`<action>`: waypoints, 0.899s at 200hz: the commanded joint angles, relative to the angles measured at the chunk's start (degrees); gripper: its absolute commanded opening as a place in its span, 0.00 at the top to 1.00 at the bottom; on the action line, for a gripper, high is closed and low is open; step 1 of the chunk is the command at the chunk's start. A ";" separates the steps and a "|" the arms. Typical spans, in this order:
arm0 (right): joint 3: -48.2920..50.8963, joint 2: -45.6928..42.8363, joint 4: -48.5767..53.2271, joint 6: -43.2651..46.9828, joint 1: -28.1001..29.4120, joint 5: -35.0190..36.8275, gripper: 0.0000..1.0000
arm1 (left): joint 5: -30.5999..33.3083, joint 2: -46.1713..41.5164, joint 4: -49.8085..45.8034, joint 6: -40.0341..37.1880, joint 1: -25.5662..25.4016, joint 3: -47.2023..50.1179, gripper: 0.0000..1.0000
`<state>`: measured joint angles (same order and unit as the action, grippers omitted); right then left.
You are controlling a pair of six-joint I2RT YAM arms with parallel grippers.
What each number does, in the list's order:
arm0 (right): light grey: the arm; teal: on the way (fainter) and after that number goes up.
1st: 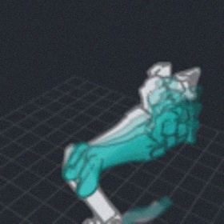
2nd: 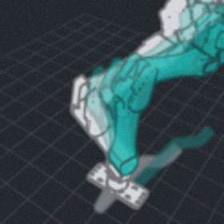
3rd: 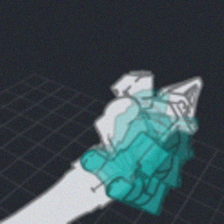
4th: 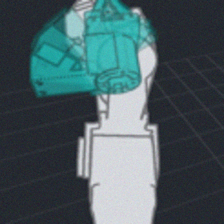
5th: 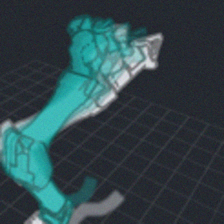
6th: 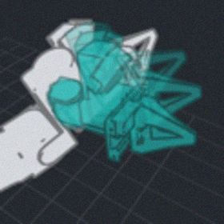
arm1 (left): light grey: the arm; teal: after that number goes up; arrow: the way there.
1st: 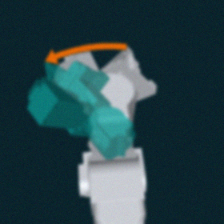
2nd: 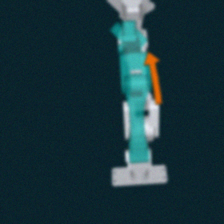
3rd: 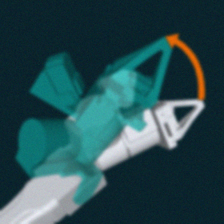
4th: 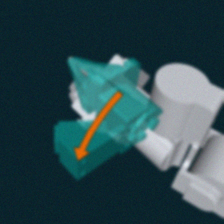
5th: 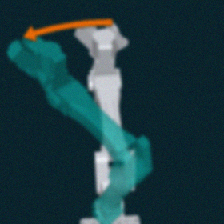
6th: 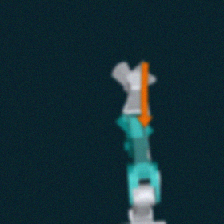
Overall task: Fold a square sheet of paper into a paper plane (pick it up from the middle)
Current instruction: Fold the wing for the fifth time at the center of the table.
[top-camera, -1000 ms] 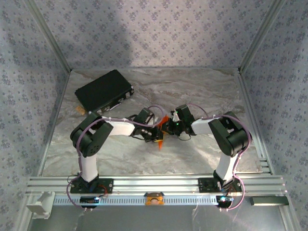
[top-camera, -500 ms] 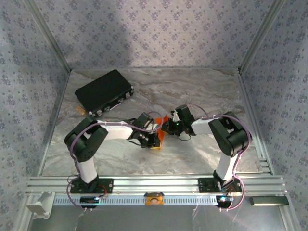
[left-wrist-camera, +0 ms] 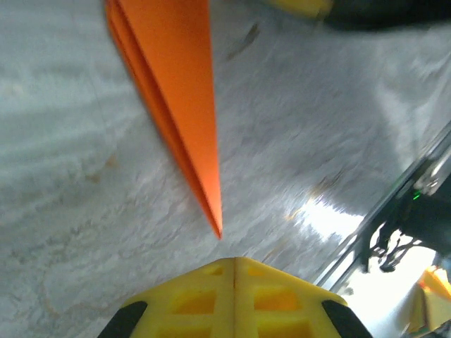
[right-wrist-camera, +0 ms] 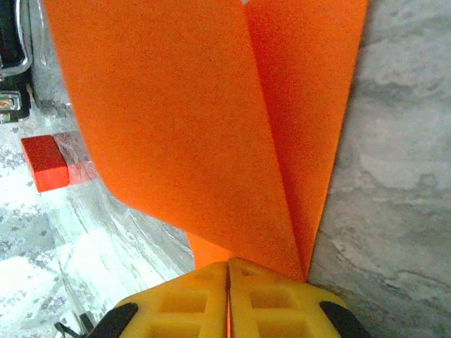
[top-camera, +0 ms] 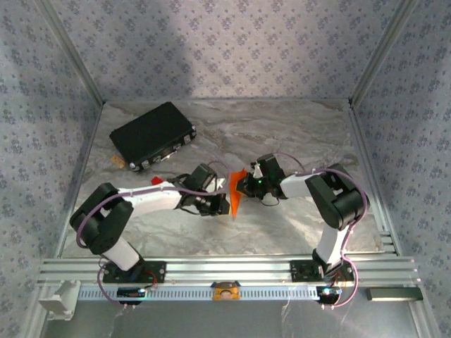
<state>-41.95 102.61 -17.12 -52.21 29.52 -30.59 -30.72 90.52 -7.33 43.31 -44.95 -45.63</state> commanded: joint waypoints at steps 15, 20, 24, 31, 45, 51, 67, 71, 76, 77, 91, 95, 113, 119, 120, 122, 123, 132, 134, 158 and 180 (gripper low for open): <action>3.62 0.22 1.73 -6.84 2.09 3.76 0.89 | -4.22 3.65 7.91 4.62 3.90 -3.15 0.94; 3.74 -0.10 1.58 -7.41 2.41 4.19 0.89 | -4.02 4.26 8.10 4.83 3.95 -3.67 0.95; 3.77 -0.30 1.60 -8.10 2.78 4.77 0.89 | -3.89 4.85 8.29 4.87 3.99 -4.15 0.95; 3.74 -0.88 2.01 -9.27 3.44 5.98 0.89 | -3.86 5.68 8.26 4.99 3.92 -4.90 0.95; 3.88 -1.22 2.22 -11.79 4.81 8.02 0.89 | -3.70 7.17 8.64 5.33 4.00 -5.61 0.95; 3.95 -1.20 1.66 -13.12 5.37 8.57 0.88 | -3.79 7.58 9.33 5.66 4.06 -5.61 0.95; 4.29 -0.51 -0.43 -15.64 6.47 9.31 0.88 | -3.82 8.80 10.21 5.82 4.00 -5.72 0.95; 4.31 -0.29 -0.84 -16.12 6.65 9.32 0.88 | -3.89 9.10 10.31 5.78 4.06 -5.86 0.95; 4.17 -0.07 -1.05 -16.62 6.91 9.53 0.88 | -3.82 9.52 10.32 5.69 4.10 -5.94 0.95; 4.17 -0.05 -1.06 -16.66 6.98 9.56 0.88 | -3.82 9.60 10.32 5.67 4.09 -5.95 0.95; 4.14 0.67 -1.50 -17.39 7.29 9.82 0.88 | -3.41 10.64 10.32 5.73 4.52 -6.05 0.96; 4.19 0.76 -1.57 -17.66 7.24 9.85 0.88 | -3.38 10.91 10.19 5.76 4.62 -6.05 0.96; 4.43 0.93 -2.00 -18.14 7.23 9.93 0.88 | -3.13 11.34 9.79 5.83 4.87 -5.84 0.96; 4.43 0.85 -2.03 -18.16 7.20 9.93 0.88 | -3.14 11.37 9.79 5.82 4.86 -5.65 0.96; 4.43 0.85 -2.03 -18.09 7.21 9.93 0.88 | -3.13 11.36 9.79 5.82 4.82 -5.63 0.97; 4.38 0.84 -2.04 -18.10 7.20 9.93 0.88 | -3.12 11.35 9.79 5.82 4.86 -5.64 0.97; 4.40 0.84 -2.04 -18.11 7.16 9.93 0.88 | -3.12 11.39 9.79 5.82 4.86 -5.63 0.96; 4.42 0.80 -1.99 -17.97 7.21 9.93 0.88 | -3.35 11.68 9.75 5.91 4.85 -5.61 0.97; 4.34 0.79 -2.00 -17.96 7.22 9.93 0.88 | -3.37 11.80 9.67 5.89 4.87 -5.68 0.97; 4.34 0.66 -2.43 -17.85 7.20 9.68 0.88 | -3.04 13.28 8.89 5.81 4.87 -5.96 0.97; 4.21 0.49 -2.34 -17.47 7.18 9.58 0.88 | -1.73 14.95 7.86 5.82 4.93 -6.13 0.98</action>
<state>-39.13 101.14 -22.98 -68.84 35.79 -21.78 -33.52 103.44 1.45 48.75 -40.38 -50.46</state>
